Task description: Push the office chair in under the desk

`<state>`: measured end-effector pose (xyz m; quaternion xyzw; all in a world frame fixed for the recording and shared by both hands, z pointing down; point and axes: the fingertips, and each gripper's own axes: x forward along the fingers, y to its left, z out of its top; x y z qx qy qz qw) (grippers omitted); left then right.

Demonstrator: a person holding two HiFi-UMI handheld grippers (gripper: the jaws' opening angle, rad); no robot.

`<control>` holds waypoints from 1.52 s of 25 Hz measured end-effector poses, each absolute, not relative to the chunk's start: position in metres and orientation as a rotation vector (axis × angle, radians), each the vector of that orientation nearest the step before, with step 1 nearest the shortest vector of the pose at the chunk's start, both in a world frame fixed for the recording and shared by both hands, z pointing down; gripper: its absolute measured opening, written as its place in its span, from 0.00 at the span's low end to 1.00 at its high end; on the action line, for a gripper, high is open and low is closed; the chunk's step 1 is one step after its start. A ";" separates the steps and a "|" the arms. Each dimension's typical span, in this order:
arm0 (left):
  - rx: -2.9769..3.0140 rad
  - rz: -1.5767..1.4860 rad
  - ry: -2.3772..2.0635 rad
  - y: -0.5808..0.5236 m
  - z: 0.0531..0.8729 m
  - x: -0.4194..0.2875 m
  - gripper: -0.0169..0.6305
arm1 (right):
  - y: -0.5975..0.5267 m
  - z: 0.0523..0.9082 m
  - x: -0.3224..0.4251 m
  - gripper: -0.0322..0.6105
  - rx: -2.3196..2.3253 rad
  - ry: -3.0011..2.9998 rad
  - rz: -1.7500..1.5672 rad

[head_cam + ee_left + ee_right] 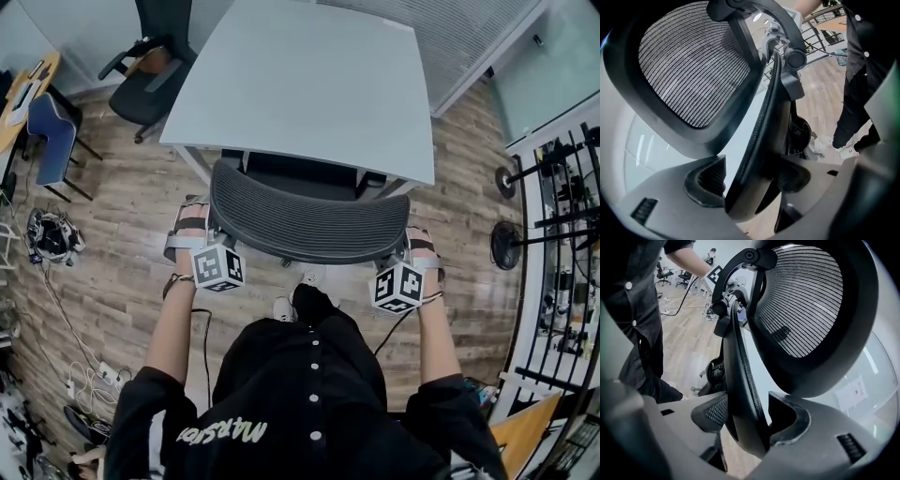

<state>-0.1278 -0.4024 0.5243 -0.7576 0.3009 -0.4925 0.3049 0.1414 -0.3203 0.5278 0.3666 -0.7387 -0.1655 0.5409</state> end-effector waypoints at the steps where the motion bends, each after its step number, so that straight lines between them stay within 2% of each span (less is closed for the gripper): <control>1: -2.006 -1.306 0.796 -0.405 0.524 -0.126 0.51 | -0.323 0.528 0.143 0.45 0.871 -1.756 -0.396; 38: -2.001 -1.323 0.808 -0.486 0.525 -0.094 0.51 | -0.405 0.528 0.175 0.45 0.869 -1.764 -0.418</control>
